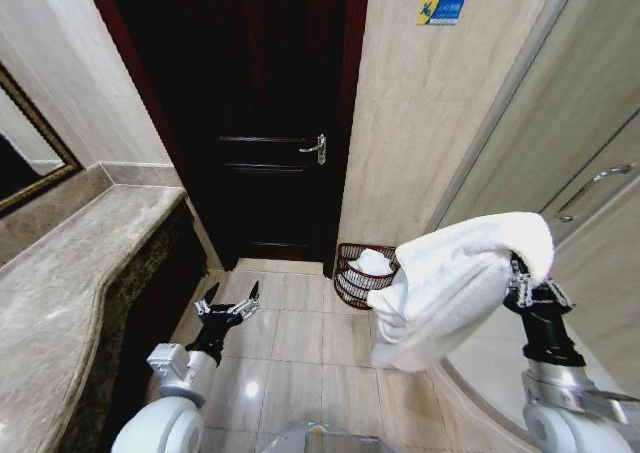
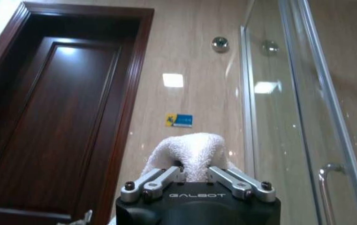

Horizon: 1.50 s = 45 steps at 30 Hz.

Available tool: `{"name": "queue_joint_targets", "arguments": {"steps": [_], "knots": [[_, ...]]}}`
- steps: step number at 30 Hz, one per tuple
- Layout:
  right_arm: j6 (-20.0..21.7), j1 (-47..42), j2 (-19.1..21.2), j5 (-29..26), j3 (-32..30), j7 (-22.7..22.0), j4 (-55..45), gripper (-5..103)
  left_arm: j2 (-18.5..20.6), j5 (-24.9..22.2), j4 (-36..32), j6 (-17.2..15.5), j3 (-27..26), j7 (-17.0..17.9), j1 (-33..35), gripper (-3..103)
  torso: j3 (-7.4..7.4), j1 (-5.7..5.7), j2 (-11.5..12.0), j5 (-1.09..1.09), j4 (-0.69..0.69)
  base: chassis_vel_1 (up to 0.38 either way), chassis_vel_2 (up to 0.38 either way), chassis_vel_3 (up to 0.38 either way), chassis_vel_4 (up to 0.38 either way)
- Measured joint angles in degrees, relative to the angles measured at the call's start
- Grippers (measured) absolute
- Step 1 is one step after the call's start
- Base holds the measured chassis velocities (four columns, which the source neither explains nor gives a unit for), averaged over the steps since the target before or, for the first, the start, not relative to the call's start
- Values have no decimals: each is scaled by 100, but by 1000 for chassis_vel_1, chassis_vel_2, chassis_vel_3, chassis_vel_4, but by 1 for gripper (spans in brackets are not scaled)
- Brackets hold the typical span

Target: Discard the used towel into the hamper.

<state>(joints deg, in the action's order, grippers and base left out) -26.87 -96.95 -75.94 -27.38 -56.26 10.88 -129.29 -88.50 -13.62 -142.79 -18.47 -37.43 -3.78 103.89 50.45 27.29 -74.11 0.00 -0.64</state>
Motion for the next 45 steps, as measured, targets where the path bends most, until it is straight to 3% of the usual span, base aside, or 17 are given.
{"name": "queue_joint_targets", "arguments": {"steps": [21,34,45], "knots": [[-236,781,306,76,266,-126,-301,6,0,0,0,0,0,0,0,100,0,0,1,0,-1,0,0,0,0],[120,1244,671,-100,305,-305,-615,6,0,0,0,0,0,0,0,100,-1,0,1,0,-1,0,0,0,0],[623,1369,609,4,420,-479,-697,6,0,0,0,0,0,0,0,100,-1,0,1,0,-1,0,0,0,0]]}}
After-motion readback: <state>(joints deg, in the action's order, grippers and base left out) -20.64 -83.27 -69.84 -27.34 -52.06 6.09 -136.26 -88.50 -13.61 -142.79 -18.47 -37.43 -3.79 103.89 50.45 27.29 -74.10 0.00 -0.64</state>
